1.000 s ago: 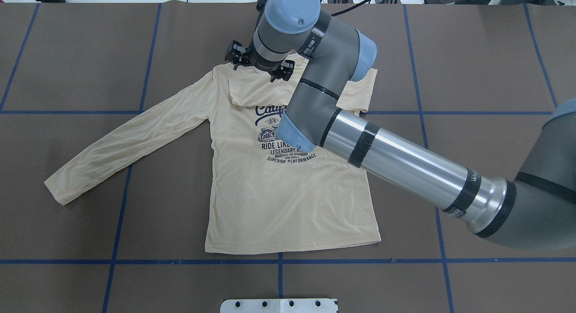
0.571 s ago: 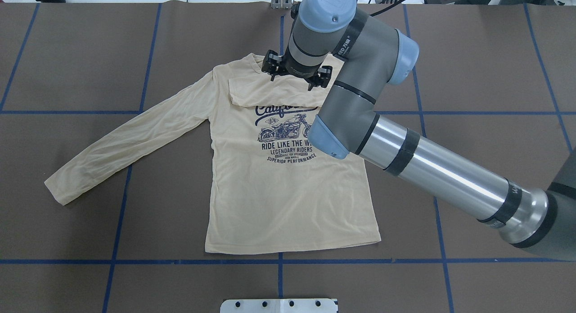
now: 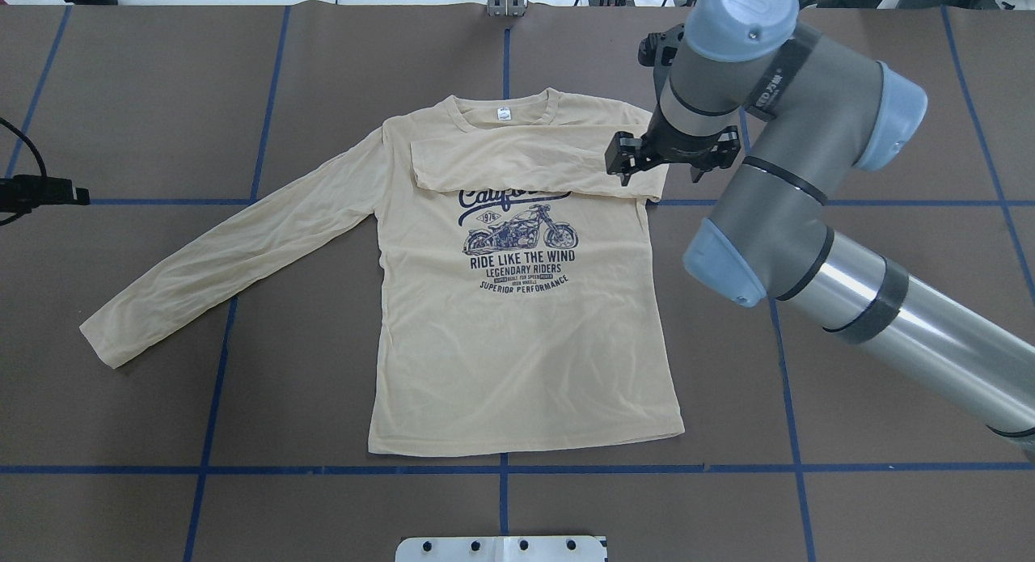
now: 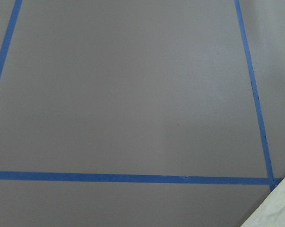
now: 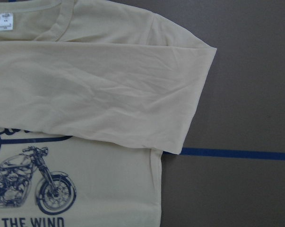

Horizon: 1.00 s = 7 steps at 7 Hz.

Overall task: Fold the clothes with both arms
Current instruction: 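Raise the right gripper and withdraw it away from the shirt, then move the left gripper to the other sleeve cuff and grasp it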

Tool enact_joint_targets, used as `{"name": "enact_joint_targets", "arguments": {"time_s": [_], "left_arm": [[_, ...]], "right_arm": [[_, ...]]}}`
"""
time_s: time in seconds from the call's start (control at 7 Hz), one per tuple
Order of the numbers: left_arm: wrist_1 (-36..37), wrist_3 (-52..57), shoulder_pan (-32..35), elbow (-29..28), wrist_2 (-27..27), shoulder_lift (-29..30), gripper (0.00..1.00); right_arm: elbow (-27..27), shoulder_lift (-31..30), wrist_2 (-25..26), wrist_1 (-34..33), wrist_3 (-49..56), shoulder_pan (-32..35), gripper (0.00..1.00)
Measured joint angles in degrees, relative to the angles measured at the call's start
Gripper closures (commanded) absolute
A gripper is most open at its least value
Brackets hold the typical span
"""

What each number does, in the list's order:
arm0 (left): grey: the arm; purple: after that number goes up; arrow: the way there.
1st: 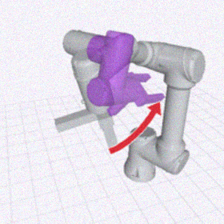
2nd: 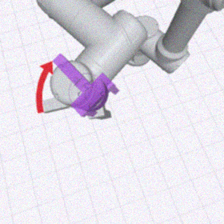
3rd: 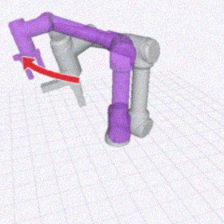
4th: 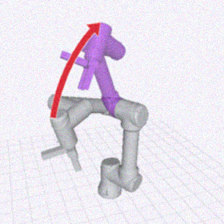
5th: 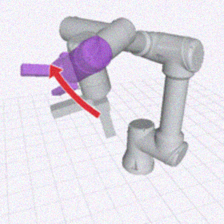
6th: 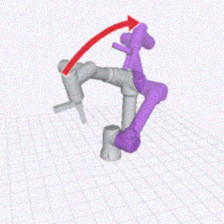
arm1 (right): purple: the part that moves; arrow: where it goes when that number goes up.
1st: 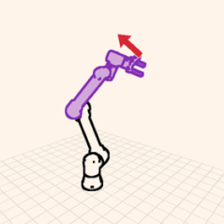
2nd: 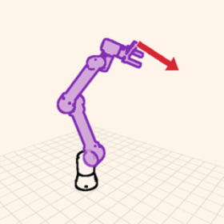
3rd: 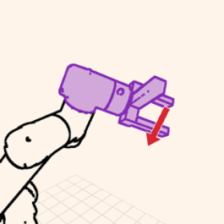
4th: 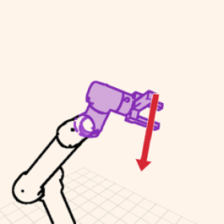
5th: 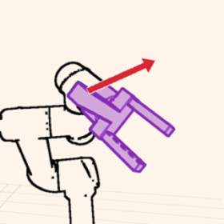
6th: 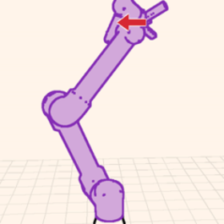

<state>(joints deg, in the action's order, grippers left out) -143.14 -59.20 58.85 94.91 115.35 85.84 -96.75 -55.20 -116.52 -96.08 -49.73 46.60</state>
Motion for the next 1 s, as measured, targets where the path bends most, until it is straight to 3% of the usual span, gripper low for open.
{"name": "enact_joint_targets", "arguments": {"time_s": [0.43,1.0], "left_arm": [[5.6,-6.0,-9.2,7.5,-8.8,-5.6,0.00],[9.2,-8.2,-16.2,9.2,-11.6,-9.4,0.01]], "right_arm": [[-6.0,-8.4,-4.2,-0.4,8.0,3.0,0.00],[-10.5,-13.6,-6.6,0.3,9.0,3.3,0.00]]}}
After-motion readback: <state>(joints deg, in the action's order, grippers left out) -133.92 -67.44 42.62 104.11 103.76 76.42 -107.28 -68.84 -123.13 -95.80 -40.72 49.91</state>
